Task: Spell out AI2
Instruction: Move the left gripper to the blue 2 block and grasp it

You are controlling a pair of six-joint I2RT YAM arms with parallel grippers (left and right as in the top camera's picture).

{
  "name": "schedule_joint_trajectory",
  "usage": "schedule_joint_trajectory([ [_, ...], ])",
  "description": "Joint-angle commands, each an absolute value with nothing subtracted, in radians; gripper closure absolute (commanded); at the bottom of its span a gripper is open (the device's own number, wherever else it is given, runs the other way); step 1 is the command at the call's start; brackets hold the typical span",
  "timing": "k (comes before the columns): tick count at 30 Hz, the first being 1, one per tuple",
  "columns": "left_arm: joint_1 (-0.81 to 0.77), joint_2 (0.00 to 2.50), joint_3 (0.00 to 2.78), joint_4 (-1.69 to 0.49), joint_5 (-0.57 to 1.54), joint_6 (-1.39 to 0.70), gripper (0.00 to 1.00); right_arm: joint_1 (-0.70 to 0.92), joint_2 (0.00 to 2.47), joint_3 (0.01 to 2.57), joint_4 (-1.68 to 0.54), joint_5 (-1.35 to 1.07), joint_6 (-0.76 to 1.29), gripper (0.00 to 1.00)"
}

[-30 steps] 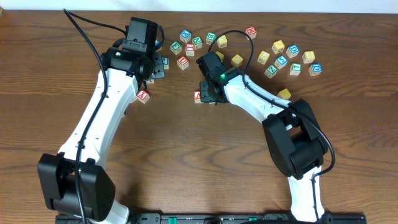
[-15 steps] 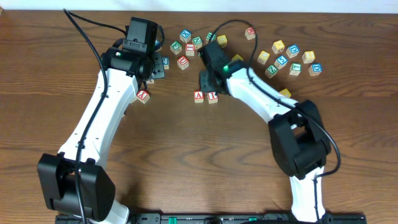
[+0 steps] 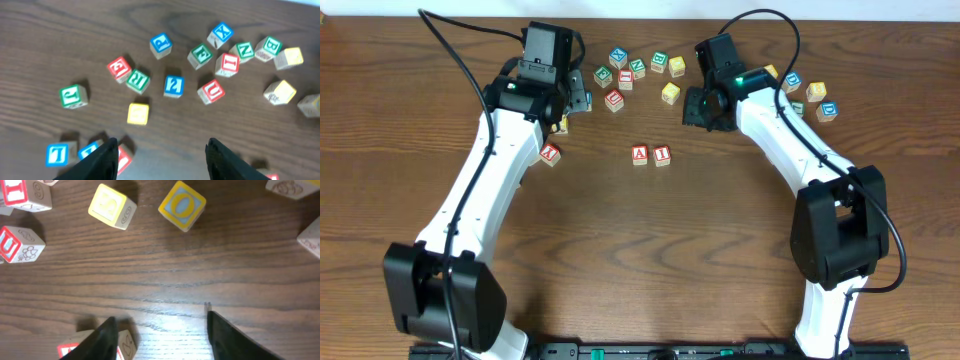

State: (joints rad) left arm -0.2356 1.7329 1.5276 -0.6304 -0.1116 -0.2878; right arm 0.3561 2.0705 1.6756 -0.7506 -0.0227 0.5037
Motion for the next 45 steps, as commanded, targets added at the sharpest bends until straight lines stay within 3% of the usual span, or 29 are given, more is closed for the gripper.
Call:
schedule_joint_trajectory([
  [1,-0.230,1.780,1.547,-0.596,-0.117,-0.288,0.42,0.351,2.053,1.691,-0.760,-0.018,0.508,0.43],
  [12,-0.230,1.909,1.673,-0.530,-0.078,-0.208,0.39,0.351,2.053,1.690,-0.802,-0.018,0.483,0.30],
  [16,-0.230,2.046,1.831,-0.615,-0.077,-0.171,0.41,0.351,2.053,1.690,-0.817,-0.017,0.477,0.30],
  [21,-0.226,2.151,1.914,-0.640,-0.075,-0.154,0.52,0.352,2.053,1.690,-0.853,-0.017,0.474,0.29],
  [28,-0.219,2.237,1.914,-0.641,-0.063,-0.154,0.52,0.352,2.053,1.690,-0.870,-0.017,0.457,0.24],
  [45,-0.219,2.333,1.913,-0.620,-0.063,-0.159,0.51,0.355,2.053,1.690,-0.883,-0.016,0.447,0.24],
])
